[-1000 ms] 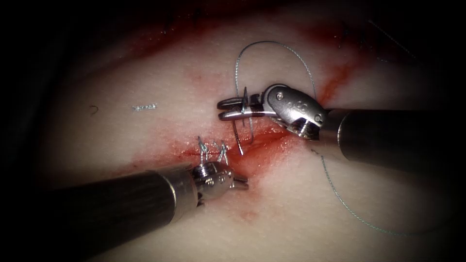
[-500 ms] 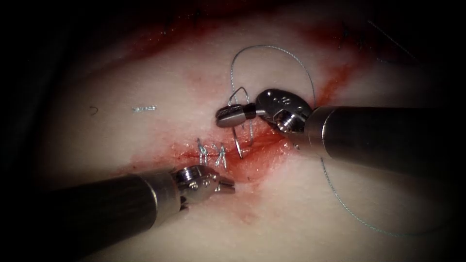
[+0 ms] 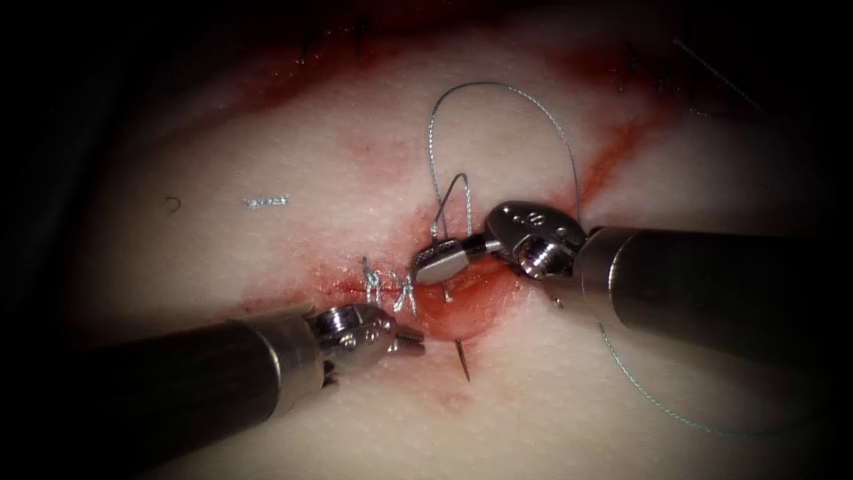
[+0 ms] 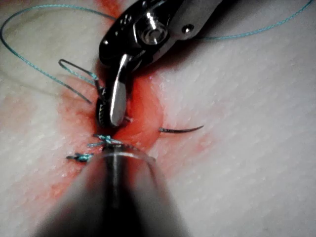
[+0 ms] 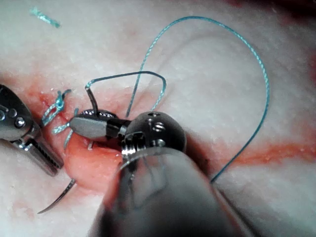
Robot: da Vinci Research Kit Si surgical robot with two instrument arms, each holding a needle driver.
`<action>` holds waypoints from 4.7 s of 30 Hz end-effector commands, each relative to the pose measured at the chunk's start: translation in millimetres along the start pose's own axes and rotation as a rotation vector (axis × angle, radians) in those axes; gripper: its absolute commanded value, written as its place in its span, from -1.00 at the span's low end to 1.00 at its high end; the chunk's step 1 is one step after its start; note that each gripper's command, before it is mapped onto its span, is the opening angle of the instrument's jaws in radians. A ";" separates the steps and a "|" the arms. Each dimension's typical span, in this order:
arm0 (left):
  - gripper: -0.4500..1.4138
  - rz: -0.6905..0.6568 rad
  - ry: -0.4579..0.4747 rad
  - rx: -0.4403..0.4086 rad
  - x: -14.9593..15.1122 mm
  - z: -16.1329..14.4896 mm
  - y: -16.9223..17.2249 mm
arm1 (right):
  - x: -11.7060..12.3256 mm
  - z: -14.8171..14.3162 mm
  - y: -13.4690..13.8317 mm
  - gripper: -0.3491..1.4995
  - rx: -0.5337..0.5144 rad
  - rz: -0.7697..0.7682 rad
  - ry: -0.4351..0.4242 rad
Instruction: Wound Closure
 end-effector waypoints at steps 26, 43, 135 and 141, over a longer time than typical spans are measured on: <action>-0.12 0.299 0.253 0.125 4.6 -1.6 2.4 | 2.4 -6.5 2.1 0.73 -0.219 0.031 0.321; 0.01 0.333 0.318 0.188 6.2 -1.4 0.8 | 1.8 -12.5 0.7 0.36 -0.219 0.032 0.337; -1.00 -0.127 0.936 -0.495 11.9 -23.8 12.1 | 1.5 -3.9 -4.1 0.33 -0.302 -0.938 0.127; -1.00 -0.077 0.912 -0.484 12.4 -26.8 13.9 | 0.9 -1.8 -2.9 0.27 -0.323 -0.948 0.103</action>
